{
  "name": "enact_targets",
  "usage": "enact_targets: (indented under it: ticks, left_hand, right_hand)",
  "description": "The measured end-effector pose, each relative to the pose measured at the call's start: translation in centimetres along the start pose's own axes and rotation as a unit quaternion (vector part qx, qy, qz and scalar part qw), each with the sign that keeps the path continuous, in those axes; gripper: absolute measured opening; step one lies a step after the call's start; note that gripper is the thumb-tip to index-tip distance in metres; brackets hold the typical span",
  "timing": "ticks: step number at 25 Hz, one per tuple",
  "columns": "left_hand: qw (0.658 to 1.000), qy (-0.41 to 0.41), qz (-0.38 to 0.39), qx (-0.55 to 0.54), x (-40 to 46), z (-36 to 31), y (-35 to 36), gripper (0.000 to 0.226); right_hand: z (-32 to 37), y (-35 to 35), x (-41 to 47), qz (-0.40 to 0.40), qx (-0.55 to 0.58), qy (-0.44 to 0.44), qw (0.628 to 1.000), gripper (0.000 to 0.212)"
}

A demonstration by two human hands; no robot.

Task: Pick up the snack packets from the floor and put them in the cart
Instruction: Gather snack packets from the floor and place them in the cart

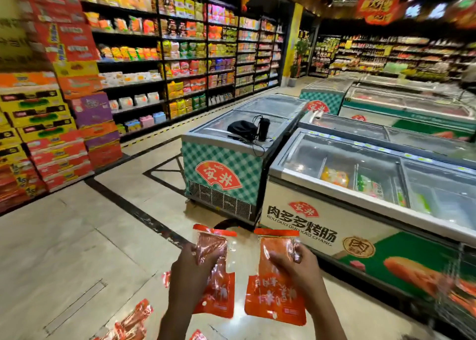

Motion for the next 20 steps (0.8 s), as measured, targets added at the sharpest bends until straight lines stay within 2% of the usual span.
enact_targets:
  ticks: [3, 10, 15, 20]
  left_hand:
    - [0.998, 0.021, 0.060, 0.007, -3.8, -3.8, 8.7, 0.037]
    - [0.979, 0.073, 0.186, 0.030, -11.7, -10.1, 28.6, 0.044]
    - [0.947, 0.095, 0.299, 0.063, -16.9, -13.2, 43.1, 0.043]
    - [0.914, 0.110, 0.375, 0.111, -20.1, -16.1, 58.6, 0.046]
  right_hand:
    - [-0.1, -11.0, -1.9, -0.058, 0.004, 0.001, 0.998, 0.040]
    - [-3.7, -33.3, -7.1, -0.219, 0.027, 0.008, 0.975, 0.039]
    - [-8.0, -45.5, -9.5, -0.314, 0.042, 0.043, 0.947, 0.063]
    - [-9.9, -57.0, -8.5, -0.392, 0.028, 0.050, 0.918, 0.048]
Point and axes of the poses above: each hand's wrist, its own x-axis towards the middle knuckle, its own y-axis out of the palm, z = x × y, the point moved 6 cm from there along x, towards the middle knuckle, and after that the axes turned 12 degrees about -y, right-handed, at the moved point
